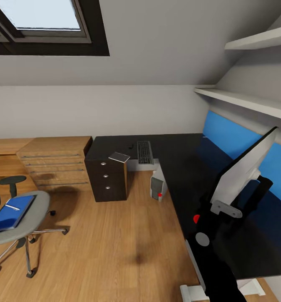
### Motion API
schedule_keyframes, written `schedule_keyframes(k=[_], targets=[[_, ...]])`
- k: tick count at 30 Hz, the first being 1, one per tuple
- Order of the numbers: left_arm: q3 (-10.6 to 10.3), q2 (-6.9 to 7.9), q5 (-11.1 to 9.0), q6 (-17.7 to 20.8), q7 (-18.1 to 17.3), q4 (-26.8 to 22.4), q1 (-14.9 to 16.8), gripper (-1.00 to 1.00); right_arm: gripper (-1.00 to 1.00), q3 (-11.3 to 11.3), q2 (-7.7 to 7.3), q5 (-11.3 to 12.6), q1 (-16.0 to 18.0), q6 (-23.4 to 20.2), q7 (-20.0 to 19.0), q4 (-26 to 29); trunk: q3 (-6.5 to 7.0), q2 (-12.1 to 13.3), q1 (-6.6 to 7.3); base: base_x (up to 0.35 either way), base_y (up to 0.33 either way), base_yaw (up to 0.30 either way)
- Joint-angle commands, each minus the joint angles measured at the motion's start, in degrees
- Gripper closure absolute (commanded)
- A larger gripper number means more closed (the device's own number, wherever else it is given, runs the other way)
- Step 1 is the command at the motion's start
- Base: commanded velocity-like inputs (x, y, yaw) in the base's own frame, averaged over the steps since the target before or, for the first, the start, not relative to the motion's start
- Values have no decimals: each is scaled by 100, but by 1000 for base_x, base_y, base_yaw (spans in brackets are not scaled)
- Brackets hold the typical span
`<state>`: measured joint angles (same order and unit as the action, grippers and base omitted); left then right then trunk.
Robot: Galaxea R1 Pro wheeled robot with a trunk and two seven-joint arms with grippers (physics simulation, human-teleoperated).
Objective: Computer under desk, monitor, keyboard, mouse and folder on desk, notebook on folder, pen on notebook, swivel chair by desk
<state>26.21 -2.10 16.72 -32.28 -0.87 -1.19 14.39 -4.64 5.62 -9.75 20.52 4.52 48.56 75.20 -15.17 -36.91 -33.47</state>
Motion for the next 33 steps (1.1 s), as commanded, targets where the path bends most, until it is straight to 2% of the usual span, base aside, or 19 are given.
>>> schedule_keyframes(k=[1,33], targets=[[50,-1,41,-14,-9,1,3,-100,-100,-2,0,-9,5,19,22,-4,-8,-7,-1,-11,-12,0],[49,0,41,-16,-13,0,3,-100,-100,-40,5,-10,5,14,-19,-5,-8,-7,-1,-77,-60,0]])
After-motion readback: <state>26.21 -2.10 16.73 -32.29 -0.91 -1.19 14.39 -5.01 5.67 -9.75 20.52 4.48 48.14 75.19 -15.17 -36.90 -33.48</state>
